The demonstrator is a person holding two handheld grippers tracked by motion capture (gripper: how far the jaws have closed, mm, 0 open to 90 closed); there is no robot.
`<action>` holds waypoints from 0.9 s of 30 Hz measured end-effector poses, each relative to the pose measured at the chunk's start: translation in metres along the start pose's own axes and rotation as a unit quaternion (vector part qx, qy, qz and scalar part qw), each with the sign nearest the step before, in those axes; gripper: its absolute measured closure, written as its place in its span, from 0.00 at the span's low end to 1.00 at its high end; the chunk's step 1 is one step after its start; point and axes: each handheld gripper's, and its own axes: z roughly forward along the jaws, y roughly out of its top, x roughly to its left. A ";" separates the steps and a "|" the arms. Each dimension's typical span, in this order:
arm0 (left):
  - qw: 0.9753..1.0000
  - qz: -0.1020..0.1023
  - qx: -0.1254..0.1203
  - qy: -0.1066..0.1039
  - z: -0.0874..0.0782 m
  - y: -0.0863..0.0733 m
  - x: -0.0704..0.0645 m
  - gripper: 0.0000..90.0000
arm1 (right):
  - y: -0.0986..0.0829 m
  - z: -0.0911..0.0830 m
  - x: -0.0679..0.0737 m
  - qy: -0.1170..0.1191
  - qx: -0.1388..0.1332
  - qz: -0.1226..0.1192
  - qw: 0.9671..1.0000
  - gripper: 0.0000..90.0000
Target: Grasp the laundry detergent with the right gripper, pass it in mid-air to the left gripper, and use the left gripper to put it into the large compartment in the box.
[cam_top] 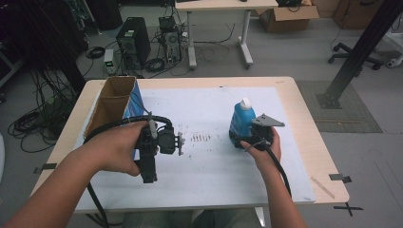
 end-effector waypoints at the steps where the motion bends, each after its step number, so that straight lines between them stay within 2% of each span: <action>1: 1.000 0.000 0.000 0.000 0.000 0.000 0.000 0.00 | 0.000 0.000 0.000 -0.003 -0.002 0.001 1.000 0.01; 12: 1.000 0.001 -0.003 0.001 -0.001 -0.002 0.000 0.00 | 0.000 0.001 0.000 -0.007 -0.019 0.003 1.000 0.02; 18: 1.000 0.001 -0.004 0.002 -0.001 -0.002 0.000 0.00 | 0.000 0.002 0.001 -0.022 -0.025 0.006 0.999 0.06; 27: 1.000 0.001 -0.006 0.003 -0.001 -0.002 0.000 0.00 | 0.000 0.005 0.005 -0.027 -0.027 0.004 0.999 0.14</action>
